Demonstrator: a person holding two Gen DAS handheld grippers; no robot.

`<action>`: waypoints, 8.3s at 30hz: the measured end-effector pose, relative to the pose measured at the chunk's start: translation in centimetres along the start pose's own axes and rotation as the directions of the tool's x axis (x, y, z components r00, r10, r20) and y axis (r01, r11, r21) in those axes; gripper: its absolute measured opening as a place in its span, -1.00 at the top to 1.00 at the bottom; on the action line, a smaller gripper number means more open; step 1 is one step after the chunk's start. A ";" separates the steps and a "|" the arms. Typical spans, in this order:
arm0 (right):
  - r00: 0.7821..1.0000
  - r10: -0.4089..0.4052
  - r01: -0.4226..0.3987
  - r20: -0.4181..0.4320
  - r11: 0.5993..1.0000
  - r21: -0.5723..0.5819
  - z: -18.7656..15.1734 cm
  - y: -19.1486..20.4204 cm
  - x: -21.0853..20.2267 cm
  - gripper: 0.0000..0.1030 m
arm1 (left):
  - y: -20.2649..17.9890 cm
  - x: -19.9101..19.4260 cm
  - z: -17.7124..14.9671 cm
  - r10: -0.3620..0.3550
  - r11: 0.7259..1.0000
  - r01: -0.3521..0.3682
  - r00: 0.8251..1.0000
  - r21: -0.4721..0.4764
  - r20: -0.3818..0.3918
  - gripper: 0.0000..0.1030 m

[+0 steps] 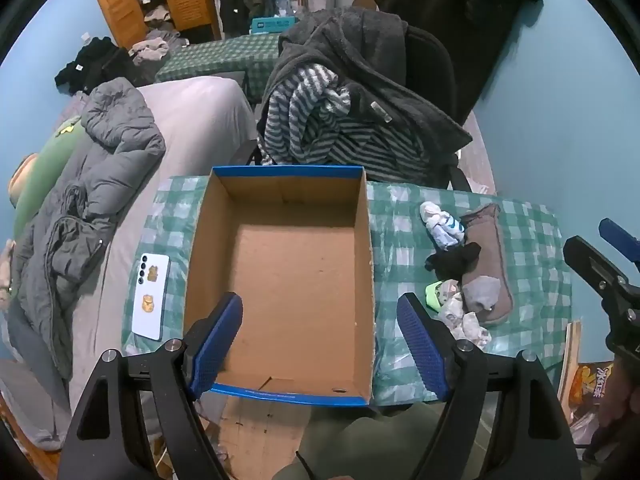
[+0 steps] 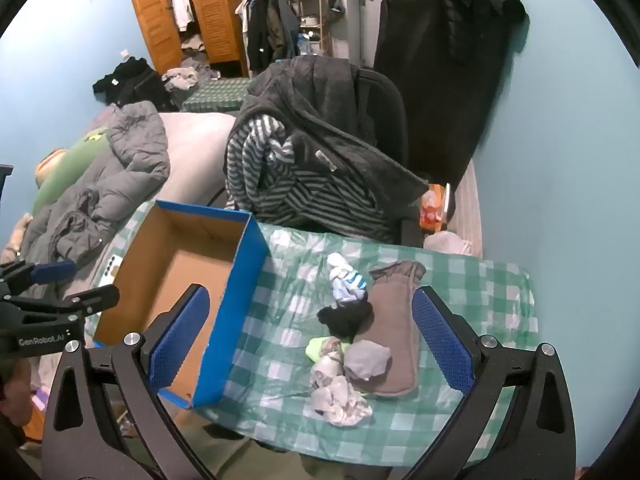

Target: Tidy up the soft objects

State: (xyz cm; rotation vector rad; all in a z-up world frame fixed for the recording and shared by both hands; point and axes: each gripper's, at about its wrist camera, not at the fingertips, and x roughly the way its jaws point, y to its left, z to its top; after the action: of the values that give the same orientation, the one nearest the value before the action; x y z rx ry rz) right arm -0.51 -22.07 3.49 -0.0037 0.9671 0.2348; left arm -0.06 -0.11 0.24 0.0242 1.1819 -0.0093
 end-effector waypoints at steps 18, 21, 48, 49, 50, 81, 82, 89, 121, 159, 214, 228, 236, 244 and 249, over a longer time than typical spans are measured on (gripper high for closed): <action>1.000 0.018 -0.018 0.001 1.000 0.009 -0.4 -0.3 0.0 -0.96 | -0.7 -0.3 -0.5 -0.020 1.000 0.020 1.000 -0.007 0.003 -0.57; 1.000 0.017 -0.017 0.002 1.000 0.009 -0.5 -0.3 0.0 -0.96 | -0.9 -0.2 -0.8 -0.017 1.000 0.017 1.000 -0.004 -0.003 -0.57; 1.000 0.020 -0.020 -0.005 1.000 0.013 -0.8 -0.8 -0.1 -0.96 | -1.9 -0.2 -0.8 -0.023 1.000 0.023 1.000 0.011 -0.009 -0.57; 1.000 0.021 -0.021 -0.005 1.000 0.011 -0.8 -0.9 -0.2 -0.96 | -2.0 -0.1 -0.9 -0.023 1.000 0.023 1.000 0.012 -0.010 -0.57; 1.000 0.021 -0.021 -0.005 1.000 0.011 -0.8 -0.9 -0.2 -0.96 | -2.0 -0.2 -0.9 -0.024 1.000 0.024 1.000 0.012 -0.010 -0.57; 1.000 0.023 -0.023 -0.003 1.000 0.009 -0.8 -1.0 0.0 -0.96 | -2.2 -0.1 -0.8 -0.023 1.000 0.023 1.000 0.009 -0.013 -0.57; 1.000 0.024 -0.023 -0.003 1.000 0.009 -0.8 -1.0 -0.1 -0.96 | -2.3 0.0 -0.8 -0.023 1.000 0.023 1.000 0.009 -0.013 -0.57; 1.000 0.022 -0.022 -0.005 1.000 0.010 -0.8 -1.4 0.1 -0.96 | -2.7 0.1 -0.8 -0.024 1.000 0.025 1.000 0.012 -0.015 -0.57; 0.989 0.011 -0.001 -0.144 0.998 0.068 -4.1 -9.5 4.6 -0.96 | -10.2 7.3 -0.8 -0.022 0.989 0.043 0.989 0.144 -0.144 -0.57; 0.927 0.057 -0.085 -0.371 0.995 -0.061 -9.7 -9.8 17.9 -0.80 | -15.4 17.4 -4.6 -0.022 0.972 0.089 0.957 0.217 -0.291 -0.57; 0.926 0.170 -0.151 -0.338 0.985 0.082 -13.2 -14.8 11.9 0.35 | -20.0 21.2 -8.3 -0.235 0.971 0.229 0.876 -0.068 -0.420 0.70; 0.937 0.172 -0.158 -0.304 0.985 0.070 -12.6 -14.0 10.0 0.35 | -16.5 16.2 -8.2 -0.151 0.983 0.178 0.935 0.055 -0.320 0.80; 0.946 0.169 -0.157 -0.276 0.985 0.065 -11.3 -13.1 8.7 0.35 | -15.6 13.1 -7.2 -0.120 0.978 0.157 0.961 0.136 -0.249 0.80; 0.956 0.168 -0.159 -0.242 0.986 0.054 -9.4 -11.9 7.2 0.35 | -14.6 9.7 -6.0 -0.106 0.976 0.134 0.981 0.173 -0.165 0.81; 0.959 0.172 -0.165 -0.225 0.985 0.050 -8.3 -11.0 6.3 0.35 | -13.6 7.8 -5.4 -0.109 0.976 0.129 0.987 0.174 -0.120 0.81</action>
State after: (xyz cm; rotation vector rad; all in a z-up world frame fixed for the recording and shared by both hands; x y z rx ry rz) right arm -1.64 -32.43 -7.50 0.0818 1.2028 0.3828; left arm -2.38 -13.56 -9.23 0.1158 1.2877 -0.2246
